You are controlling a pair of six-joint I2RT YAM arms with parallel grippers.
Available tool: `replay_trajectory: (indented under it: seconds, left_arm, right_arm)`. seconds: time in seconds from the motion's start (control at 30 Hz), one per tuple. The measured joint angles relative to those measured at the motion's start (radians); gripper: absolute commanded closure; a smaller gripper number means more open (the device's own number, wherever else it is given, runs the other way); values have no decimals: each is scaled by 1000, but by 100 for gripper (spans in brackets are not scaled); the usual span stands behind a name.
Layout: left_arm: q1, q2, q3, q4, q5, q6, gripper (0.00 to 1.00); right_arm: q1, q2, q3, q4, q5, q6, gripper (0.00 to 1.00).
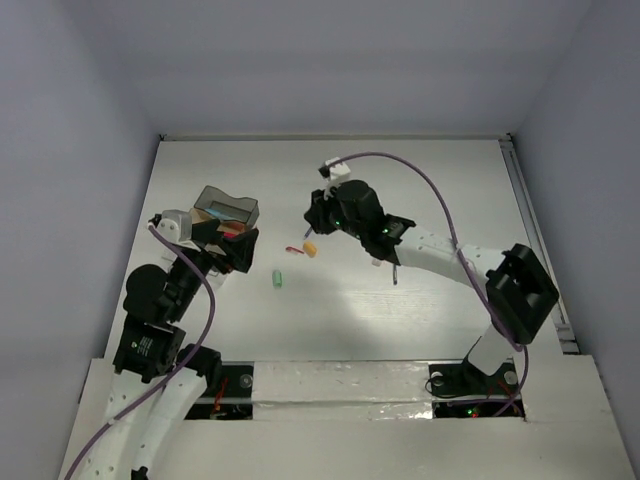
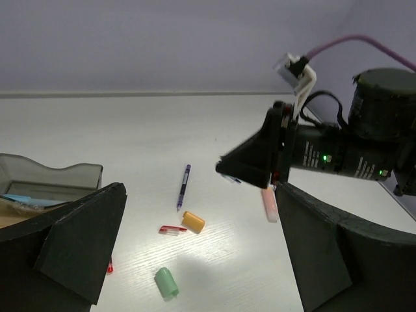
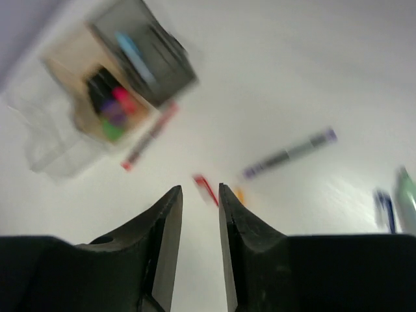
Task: Sort the stationery into containers
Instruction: Pick up the pen from the center of the board.
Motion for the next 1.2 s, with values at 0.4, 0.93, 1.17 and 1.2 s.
replay_trajectory:
  seconds: [0.4,0.93,1.17,1.2]
  left_arm:
    - [0,42,0,0,49,-2,1]
    - [0,50,0,0,66,-8,1]
    - [0,51,0,0,68,-12,1]
    - [0,53,0,1,70,-13,1]
  right_arm:
    - [-220,-182,-350,-293,219,201,51]
    - [-259,-22,-304,-330,248,231,46]
    - [-259,82,-239,-330,265,230,48]
    - [-259,96,-233,-330,273,230,48]
